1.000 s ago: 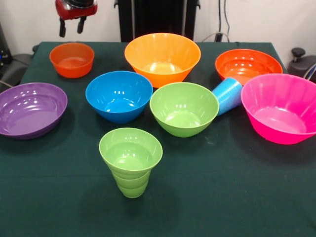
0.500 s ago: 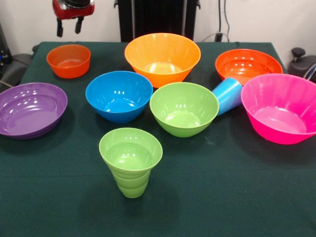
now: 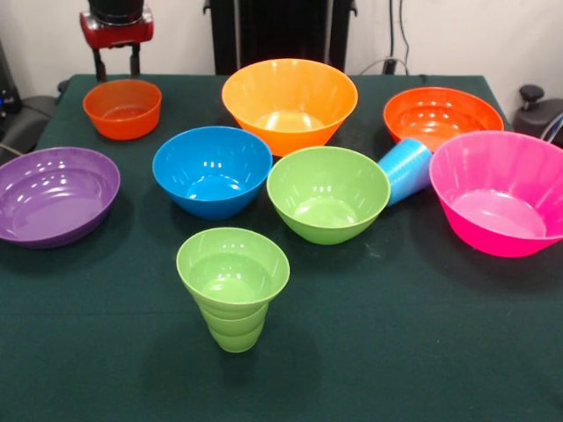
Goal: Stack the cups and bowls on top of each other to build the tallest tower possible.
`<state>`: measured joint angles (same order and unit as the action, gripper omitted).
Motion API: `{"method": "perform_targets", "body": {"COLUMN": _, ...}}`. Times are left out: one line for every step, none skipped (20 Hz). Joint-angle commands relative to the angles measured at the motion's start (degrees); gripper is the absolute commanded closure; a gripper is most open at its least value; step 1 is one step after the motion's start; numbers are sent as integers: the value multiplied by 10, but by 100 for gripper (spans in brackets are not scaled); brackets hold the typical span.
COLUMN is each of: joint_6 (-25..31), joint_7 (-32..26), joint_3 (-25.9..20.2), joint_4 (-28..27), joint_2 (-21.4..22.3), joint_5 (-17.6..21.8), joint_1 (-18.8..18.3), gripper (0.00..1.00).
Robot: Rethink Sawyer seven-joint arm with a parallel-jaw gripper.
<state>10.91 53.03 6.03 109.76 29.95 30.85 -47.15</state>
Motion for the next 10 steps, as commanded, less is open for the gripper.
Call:
{"method": "perform_targets", "body": {"joint_6": -38, "joint_7": 78, "joint_3": -116, "joint_4": 32, "joint_2": -16, "joint_5": 7, "joint_1": -2, "gripper": 0}}
{"method": "perform_targets", "body": {"joint_6": -42, "joint_7": 85, "joint_3": -113, "joint_4": 33, "joint_2": -18, "joint_5": 6, "joint_1": 2, "gripper": 0}}
{"method": "perform_targets", "body": {"joint_6": -44, "joint_7": 88, "joint_3": -111, "joint_4": 36, "joint_2": -18, "joint_5": 7, "joint_1": 3, "gripper": 0}}
{"method": "perform_targets", "body": {"joint_6": -44, "joint_7": 92, "joint_3": -108, "joint_4": 35, "joint_2": -19, "joint_5": 5, "joint_1": 8, "gripper": 0}}
{"method": "perform_targets", "body": {"joint_6": -44, "joint_7": 95, "joint_3": -105, "joint_4": 38, "joint_2": -18, "joint_5": 5, "joint_1": 11, "gripper": 0}}
{"method": "perform_targets", "body": {"joint_6": -47, "joint_7": 99, "joint_3": -102, "joint_4": 40, "joint_2": -18, "joint_5": 3, "joint_1": 15, "gripper": 0}}
{"method": "perform_targets", "body": {"joint_6": -48, "joint_7": 101, "joint_3": -100, "joint_4": 42, "joint_2": -17, "joint_5": 3, "joint_1": 16, "gripper": 0}}
{"method": "perform_targets", "body": {"joint_6": -50, "joint_7": 102, "joint_3": -97, "joint_4": 44, "joint_2": -18, "joint_5": 5, "joint_1": 15, "gripper": 0}}
{"method": "perform_targets", "body": {"joint_6": -51, "joint_7": 103, "joint_3": -95, "joint_4": 46, "joint_2": -17, "joint_5": 5, "joint_1": 15, "gripper": 0}}
{"method": "perform_targets", "body": {"joint_6": -52, "joint_7": 105, "joint_3": -92, "joint_4": 47, "joint_2": -18, "joint_5": 5, "joint_1": 16, "gripper": 0}}
